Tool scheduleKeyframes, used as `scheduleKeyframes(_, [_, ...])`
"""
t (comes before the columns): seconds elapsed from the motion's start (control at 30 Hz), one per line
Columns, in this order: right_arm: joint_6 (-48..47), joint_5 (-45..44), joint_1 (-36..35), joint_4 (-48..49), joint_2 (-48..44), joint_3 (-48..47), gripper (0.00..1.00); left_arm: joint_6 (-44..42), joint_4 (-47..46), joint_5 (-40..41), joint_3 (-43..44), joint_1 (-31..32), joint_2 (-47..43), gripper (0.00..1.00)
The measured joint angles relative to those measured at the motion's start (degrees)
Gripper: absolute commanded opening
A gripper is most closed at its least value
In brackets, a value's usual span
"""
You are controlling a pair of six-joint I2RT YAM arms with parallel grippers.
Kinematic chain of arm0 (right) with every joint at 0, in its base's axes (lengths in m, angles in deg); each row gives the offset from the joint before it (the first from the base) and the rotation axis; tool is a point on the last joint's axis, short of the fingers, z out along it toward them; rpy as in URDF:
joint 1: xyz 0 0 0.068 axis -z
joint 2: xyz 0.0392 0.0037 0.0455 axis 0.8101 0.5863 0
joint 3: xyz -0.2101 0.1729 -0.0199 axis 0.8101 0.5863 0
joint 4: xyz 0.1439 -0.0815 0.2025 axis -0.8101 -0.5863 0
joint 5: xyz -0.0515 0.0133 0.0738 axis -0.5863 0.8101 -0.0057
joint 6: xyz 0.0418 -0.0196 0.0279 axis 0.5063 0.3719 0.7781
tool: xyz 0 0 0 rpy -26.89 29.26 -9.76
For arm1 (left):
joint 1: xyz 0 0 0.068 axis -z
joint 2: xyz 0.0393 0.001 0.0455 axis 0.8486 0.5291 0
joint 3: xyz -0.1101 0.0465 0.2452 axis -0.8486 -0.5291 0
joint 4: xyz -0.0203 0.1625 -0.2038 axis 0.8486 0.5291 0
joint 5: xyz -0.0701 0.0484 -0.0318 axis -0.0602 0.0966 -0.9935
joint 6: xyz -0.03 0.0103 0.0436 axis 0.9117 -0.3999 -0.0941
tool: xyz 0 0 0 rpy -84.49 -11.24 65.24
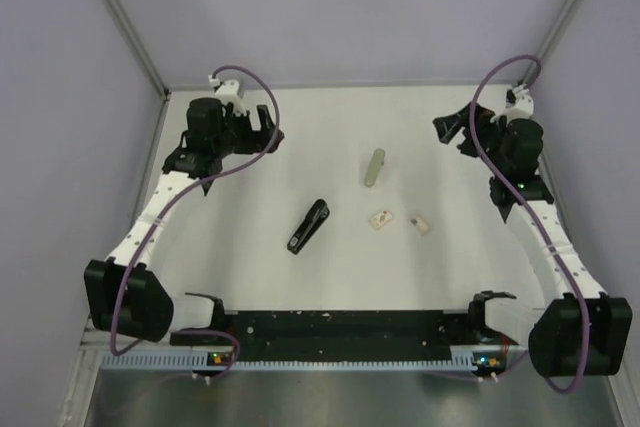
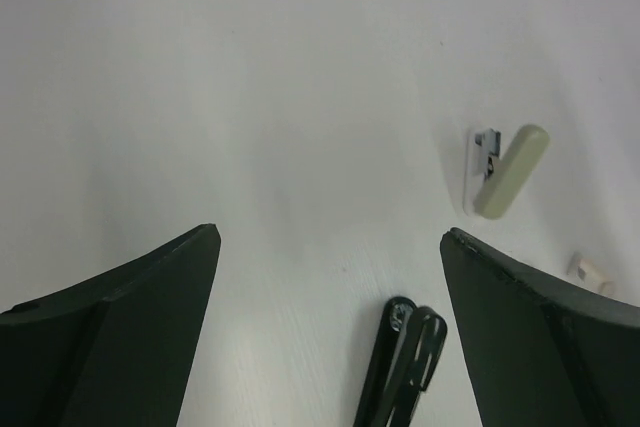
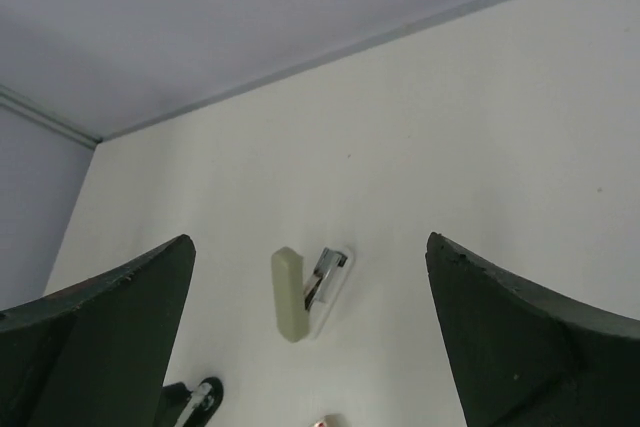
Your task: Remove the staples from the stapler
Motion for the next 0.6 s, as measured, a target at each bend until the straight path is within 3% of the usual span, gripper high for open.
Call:
scheduleKeyframes(0.2, [7.34, 14.58, 0.44, 1.92, 7.04, 0.35, 0.99, 3.80, 2.32, -10.29, -3.48, -0.24, -0.52, 0.98])
scheduleKeyframes(0.43, [24.87, 31.63, 6.01, 26.16, 16.94, 8.92, 0.99, 4.66, 2.23, -13.62, -5.99, 1.33, -4.22, 0.98])
scheduleKeyframes(0.6, [14.80, 24.22, 0.50, 11.63, 9.70, 8.00, 0.99, 0.63, 7.54, -7.28, -3.45, 11.98, -4.26, 0.97])
